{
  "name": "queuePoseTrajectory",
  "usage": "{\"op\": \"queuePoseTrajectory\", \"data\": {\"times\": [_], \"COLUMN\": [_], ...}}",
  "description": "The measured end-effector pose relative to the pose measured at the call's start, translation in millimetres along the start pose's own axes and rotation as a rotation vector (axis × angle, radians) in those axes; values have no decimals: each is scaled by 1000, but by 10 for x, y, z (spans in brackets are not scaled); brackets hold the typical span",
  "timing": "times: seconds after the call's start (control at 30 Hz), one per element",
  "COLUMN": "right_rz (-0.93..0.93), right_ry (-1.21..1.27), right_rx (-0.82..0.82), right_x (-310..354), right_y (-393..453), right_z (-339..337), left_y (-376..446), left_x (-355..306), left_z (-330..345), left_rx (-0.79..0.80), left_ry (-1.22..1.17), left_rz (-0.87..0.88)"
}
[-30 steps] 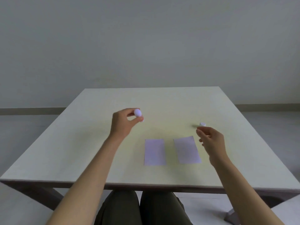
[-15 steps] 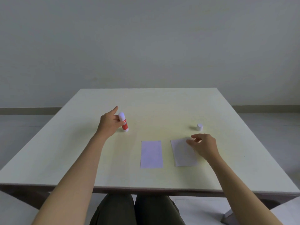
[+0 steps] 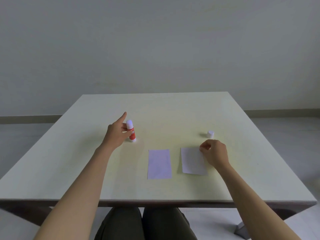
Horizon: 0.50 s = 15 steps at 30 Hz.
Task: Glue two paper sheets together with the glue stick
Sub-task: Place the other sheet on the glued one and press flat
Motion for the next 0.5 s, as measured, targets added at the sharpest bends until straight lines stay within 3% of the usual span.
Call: {"op": "queuePoseTrajectory", "data": {"times": [0.17,0.2,0.33,0.37,0.43,0.5], "right_rz": [19,27,-5,-32,-92,-134], "right_ry": [45,76,218,257,309,340], "right_rx": [108,121,74,85,117,141], "right_x": [-10,-6,160,256,487,702], "right_y": [78,101,157,150,106,42], "right_z": [-120,-177,-432,-460,-465,-431], "left_y": [-64,-97,-348,-420,-523,-617], "left_x": [-16,-67,-491,-615,-834,-949], "left_z": [-14,-54,-313,-303,-145,136], "left_rx": [21,-34,-566,-619,-483,-188], "left_ry": [-106,-84,-24,-34,-111,-242], "left_rz": [-19,9,318,381,403,255]}}
Point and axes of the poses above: each hand's wrist, its own y-axis towards the middle knuckle, its own z-axis out of the palm, x = y × z, the point moved 4 cm from there along y, towards the middle knuckle, and after that the axes turned 1 degree about -x, right-handed, at the moved point
